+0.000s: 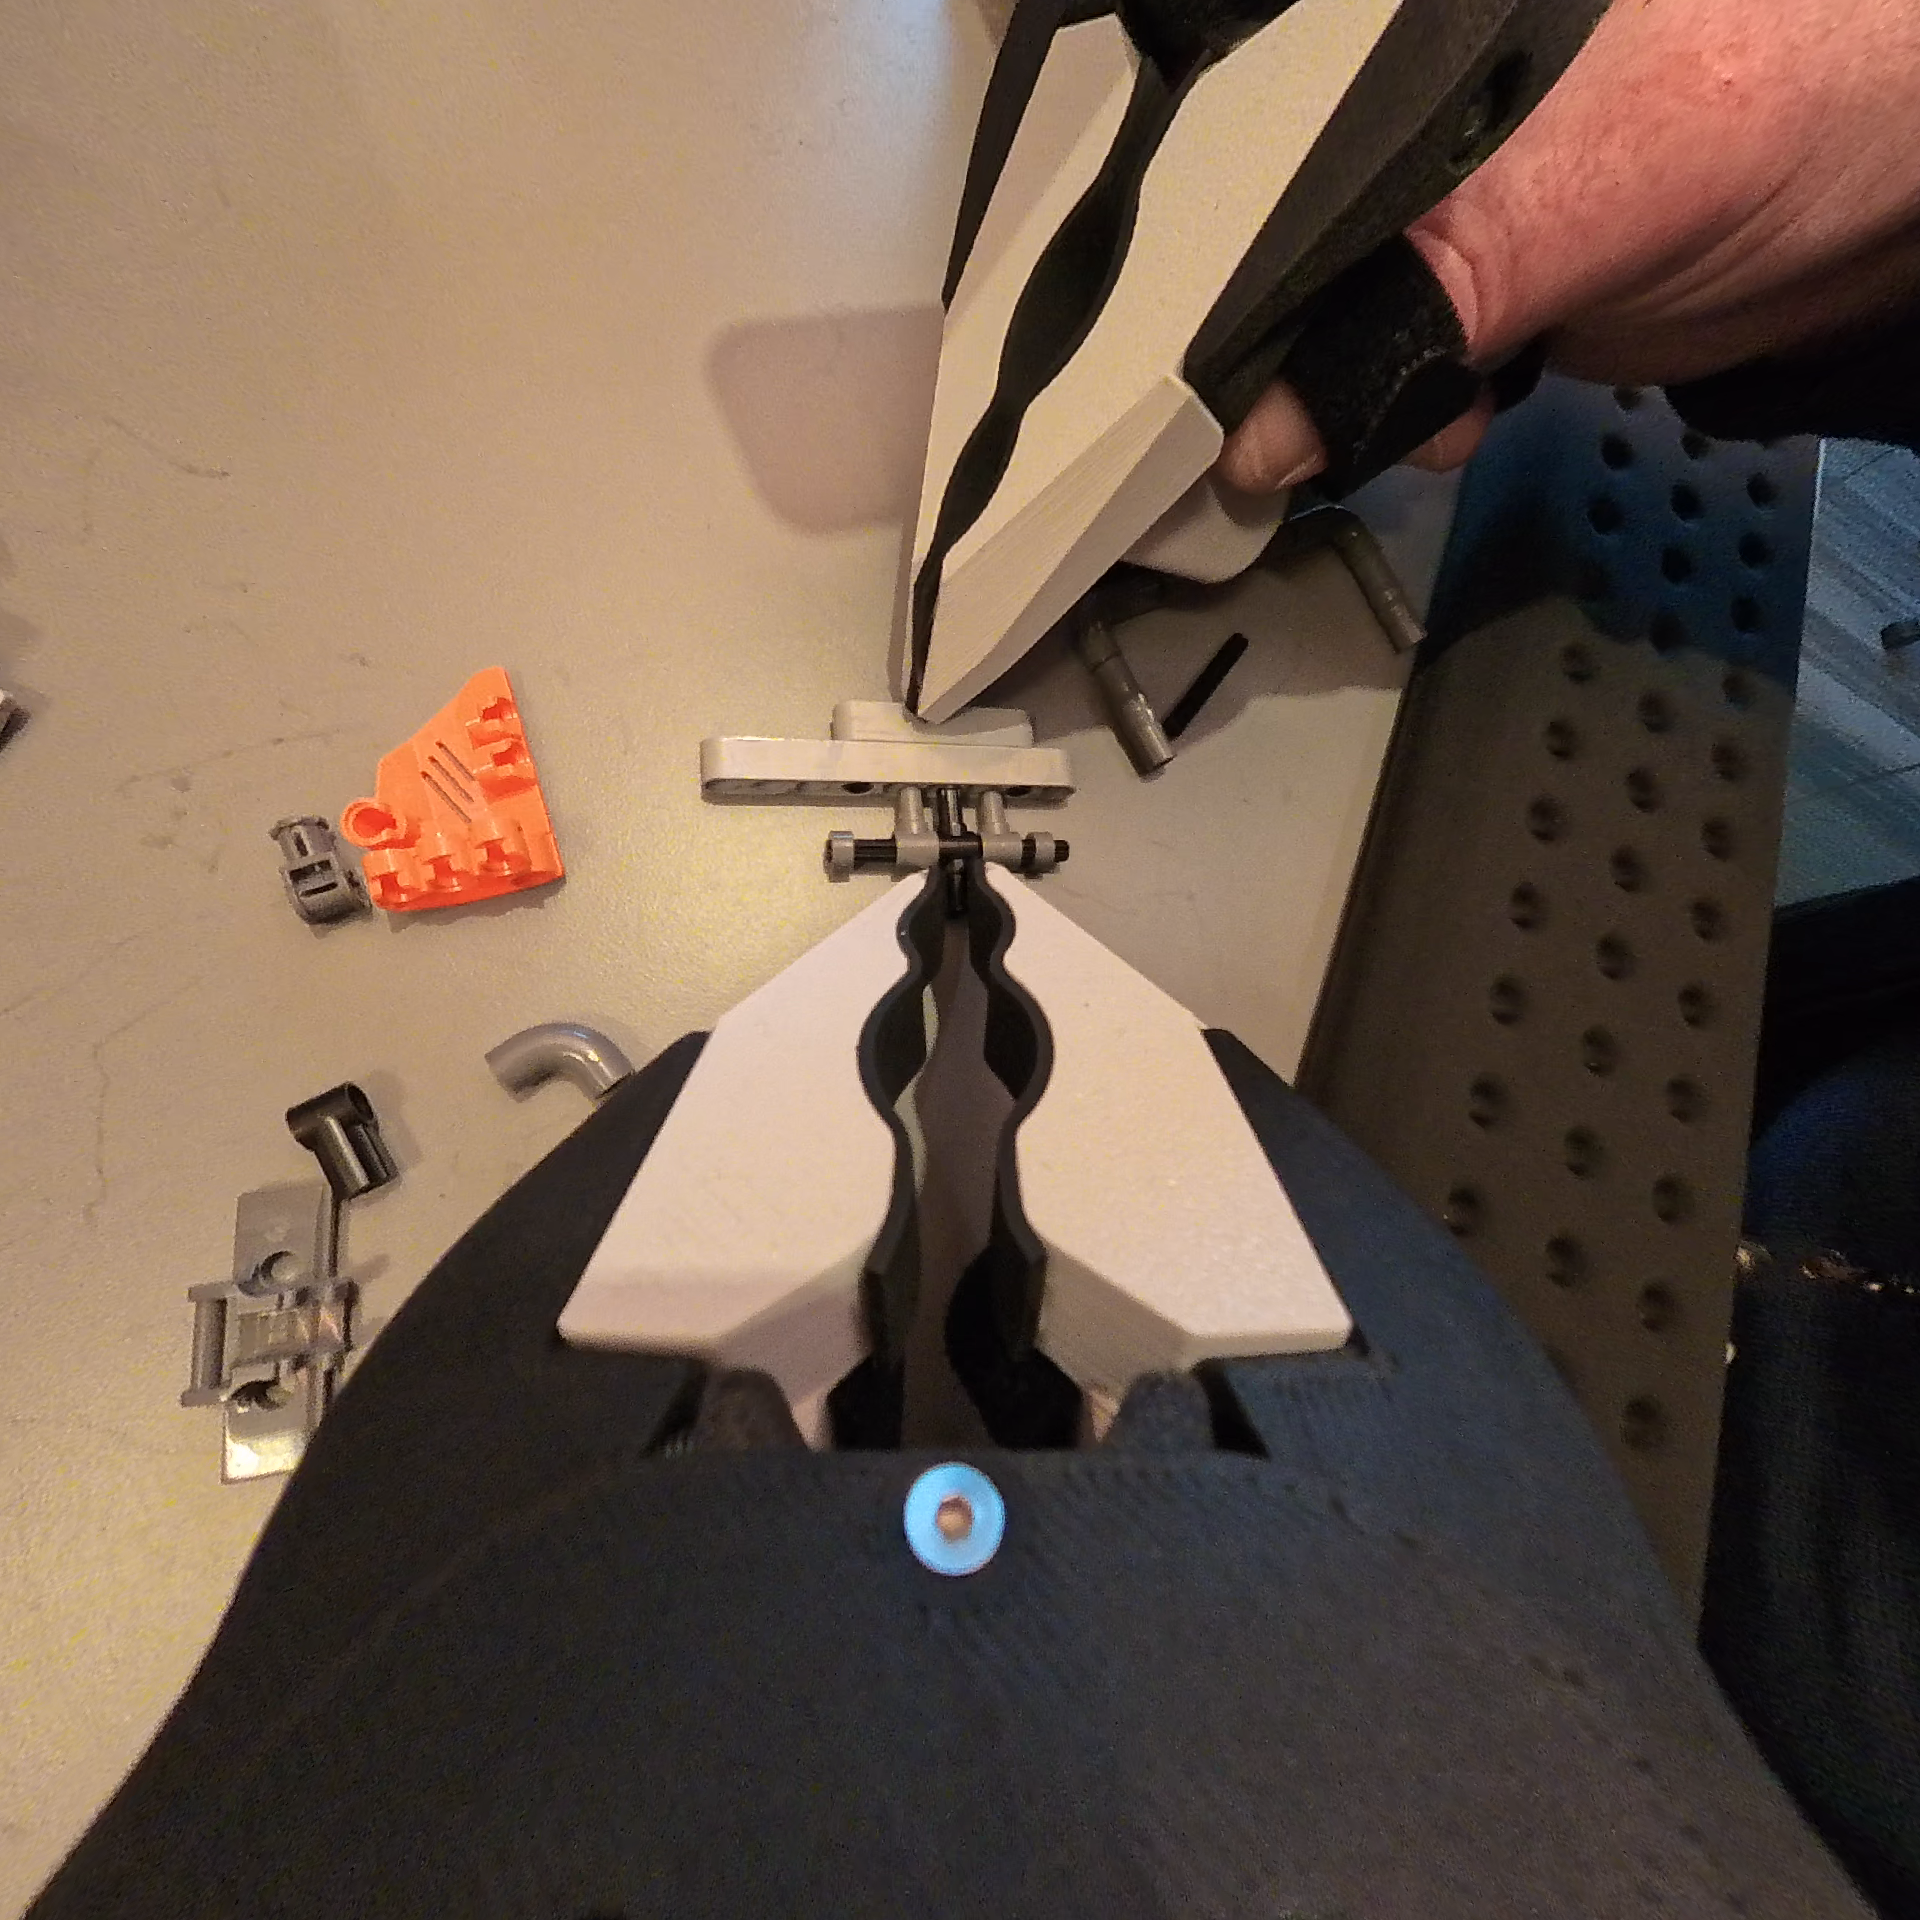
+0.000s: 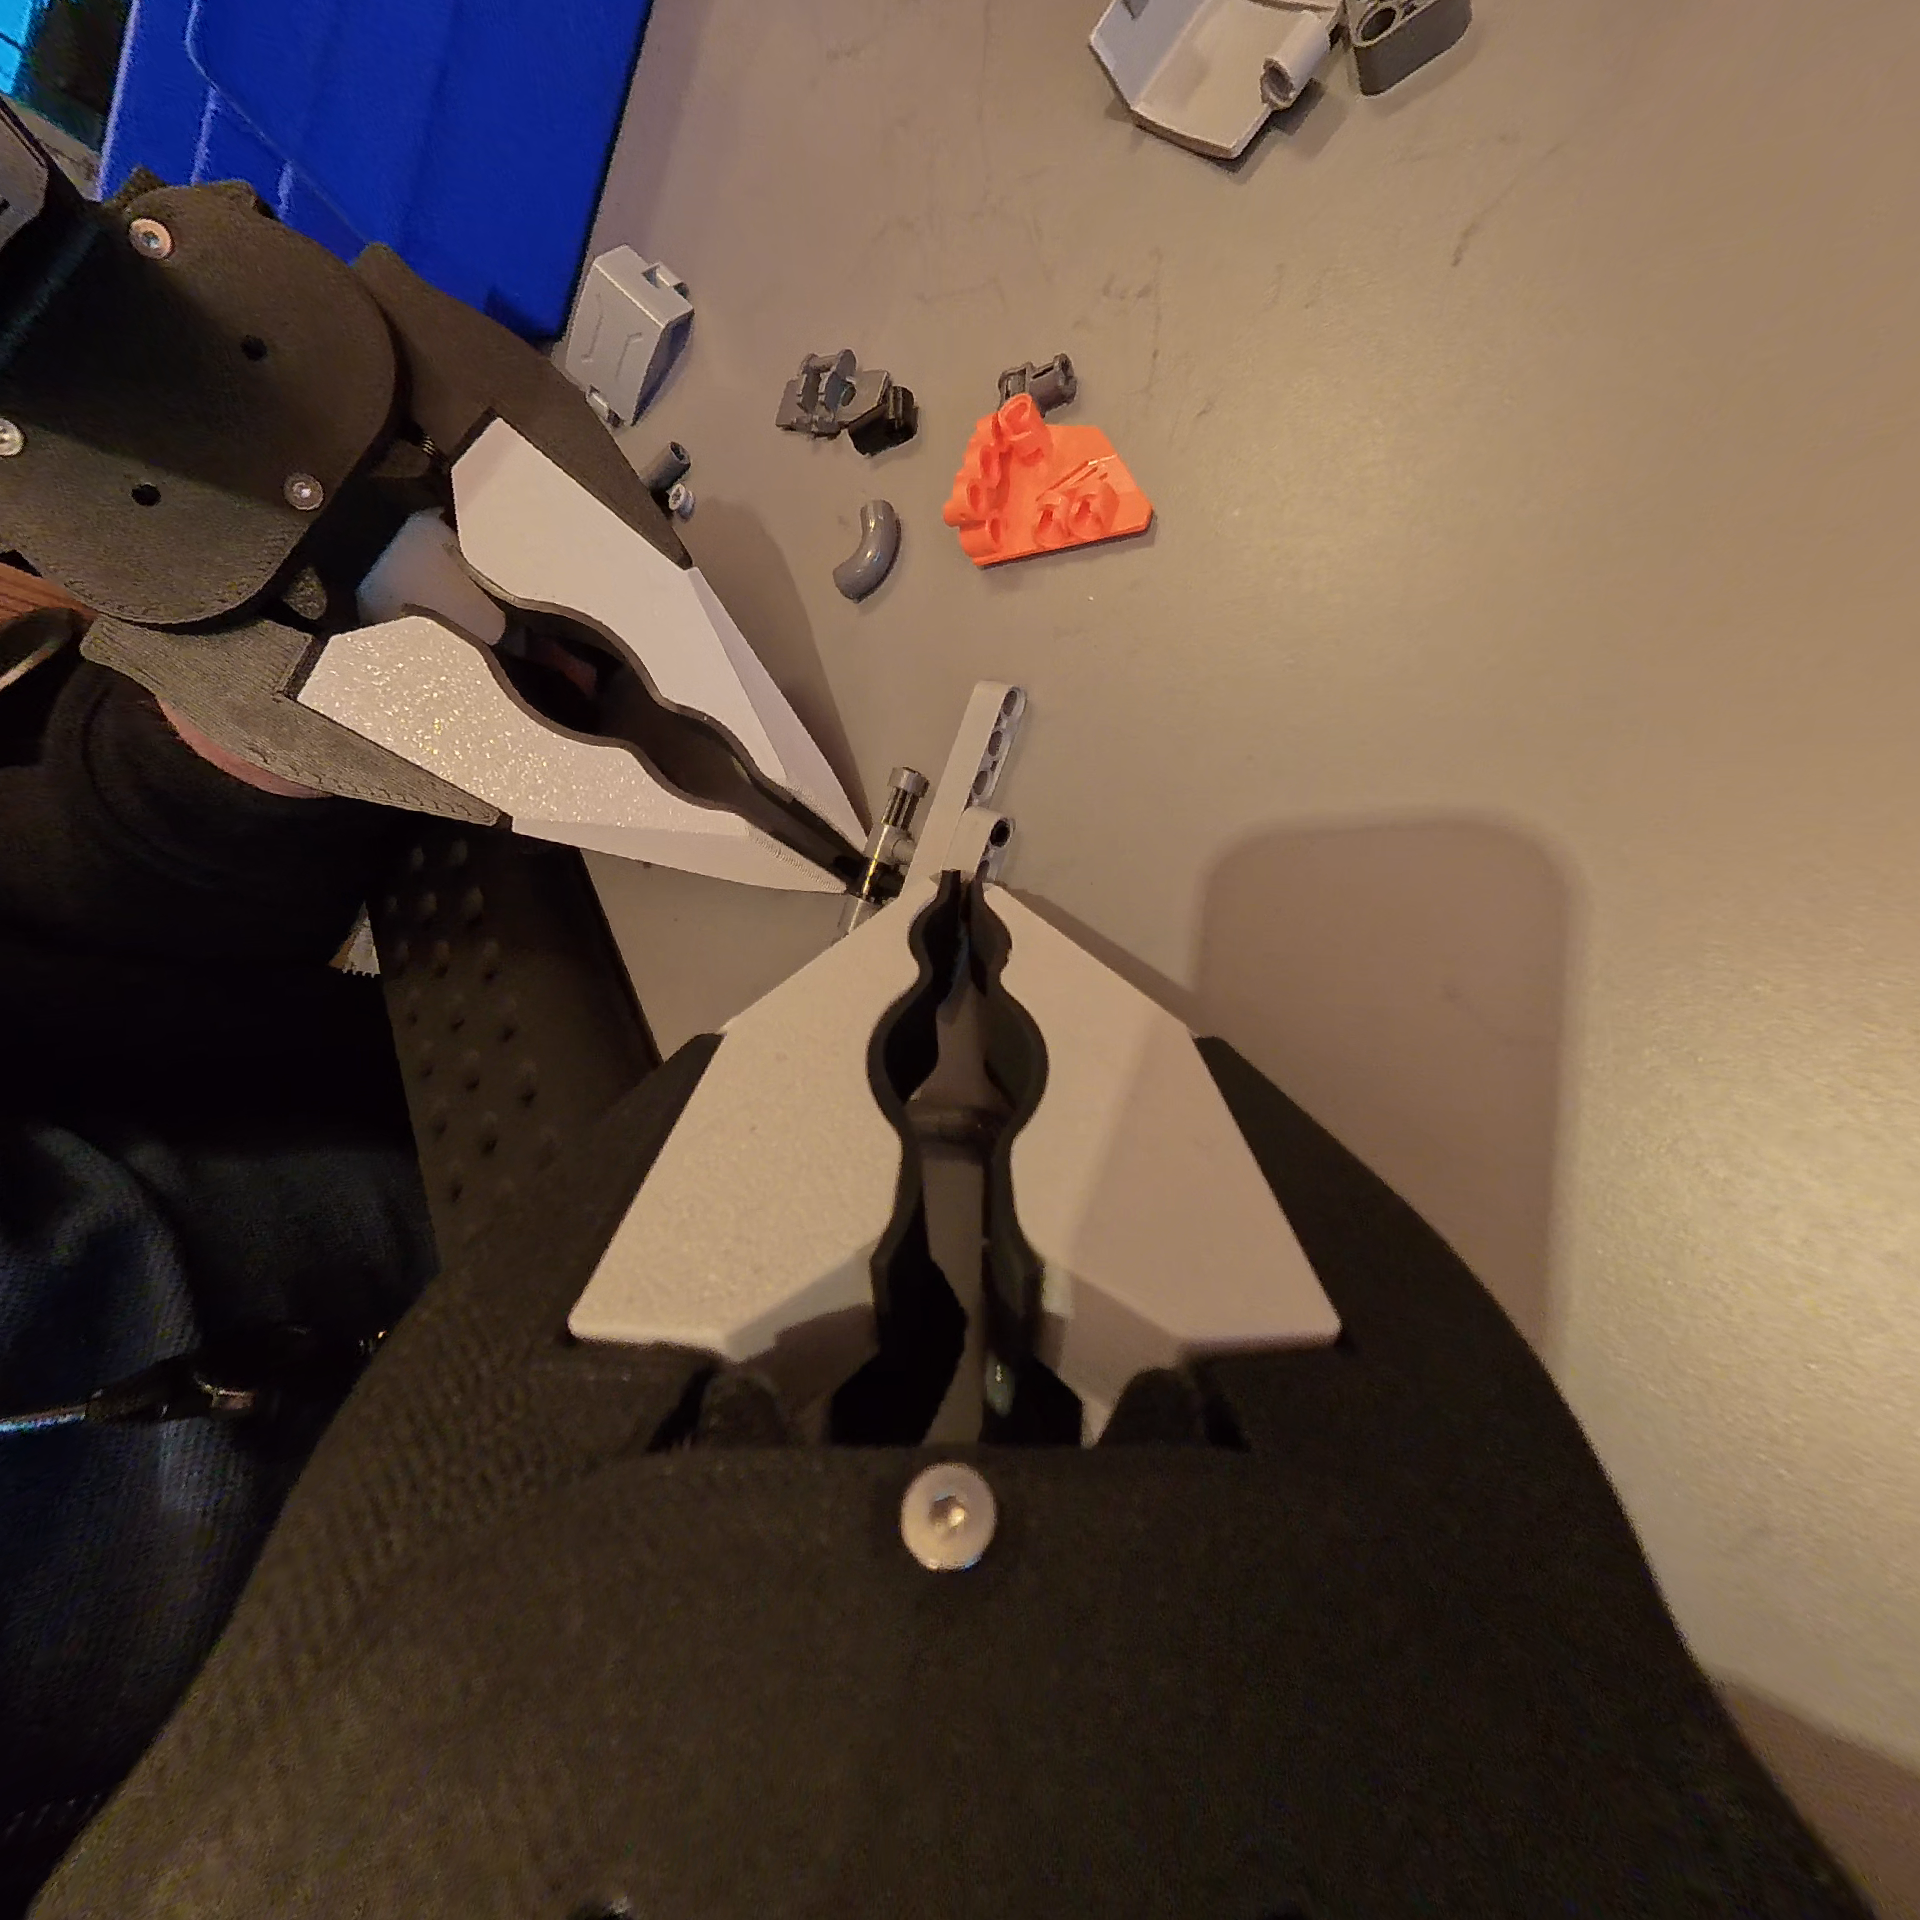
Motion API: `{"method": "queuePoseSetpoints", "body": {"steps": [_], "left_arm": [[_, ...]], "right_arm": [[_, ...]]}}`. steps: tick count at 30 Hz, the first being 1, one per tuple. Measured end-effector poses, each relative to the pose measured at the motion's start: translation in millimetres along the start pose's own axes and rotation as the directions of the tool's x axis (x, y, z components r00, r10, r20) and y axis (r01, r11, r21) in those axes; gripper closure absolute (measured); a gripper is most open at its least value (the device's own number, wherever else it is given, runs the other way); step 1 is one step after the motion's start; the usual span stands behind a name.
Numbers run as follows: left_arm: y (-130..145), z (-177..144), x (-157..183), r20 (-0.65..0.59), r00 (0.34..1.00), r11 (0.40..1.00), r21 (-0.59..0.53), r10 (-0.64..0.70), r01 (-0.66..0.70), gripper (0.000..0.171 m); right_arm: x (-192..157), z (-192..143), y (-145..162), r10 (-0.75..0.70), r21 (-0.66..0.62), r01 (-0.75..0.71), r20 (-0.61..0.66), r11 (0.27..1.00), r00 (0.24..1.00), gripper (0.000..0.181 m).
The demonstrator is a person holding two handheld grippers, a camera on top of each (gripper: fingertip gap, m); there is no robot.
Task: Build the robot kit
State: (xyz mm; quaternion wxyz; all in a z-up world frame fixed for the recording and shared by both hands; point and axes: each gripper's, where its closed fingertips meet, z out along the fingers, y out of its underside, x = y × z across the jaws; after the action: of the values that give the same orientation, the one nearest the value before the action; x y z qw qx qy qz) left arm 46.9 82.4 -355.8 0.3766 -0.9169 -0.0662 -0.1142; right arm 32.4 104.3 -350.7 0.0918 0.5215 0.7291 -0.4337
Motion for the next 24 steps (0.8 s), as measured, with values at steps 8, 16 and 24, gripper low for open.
{"method": "queuePoseSetpoints", "body": {"steps": [8, 16, 24], "left_arm": [[-0.4, 0.0, -0.9, 0.002, 1.0, 1.0, 0.0, 0.0, 0.0, 0.171], [-0.9, 0.3, -1.0, 0.011, 1.0, 1.0, 0.0, 0.024, -0.024, 0.171], [-1.8, 0.9, -1.3, 0.014, 0.999, 1.0, 0.001, 0.029, -0.029, 0.17]], "right_arm": [[-0.1, -0.8, 0.6, 0.0, 0.005, 0.0, 0.005, 1.0, 1.0, 0.181], [-2.0, -0.7, -2.7, 0.002, 0.02, -0.003, 0.012, 1.0, 1.0, 0.177], [-3.9, -3.0, -1.4, -0.006, 0.015, 0.006, 0.003, 1.0, 1.0, 0.174]]}}
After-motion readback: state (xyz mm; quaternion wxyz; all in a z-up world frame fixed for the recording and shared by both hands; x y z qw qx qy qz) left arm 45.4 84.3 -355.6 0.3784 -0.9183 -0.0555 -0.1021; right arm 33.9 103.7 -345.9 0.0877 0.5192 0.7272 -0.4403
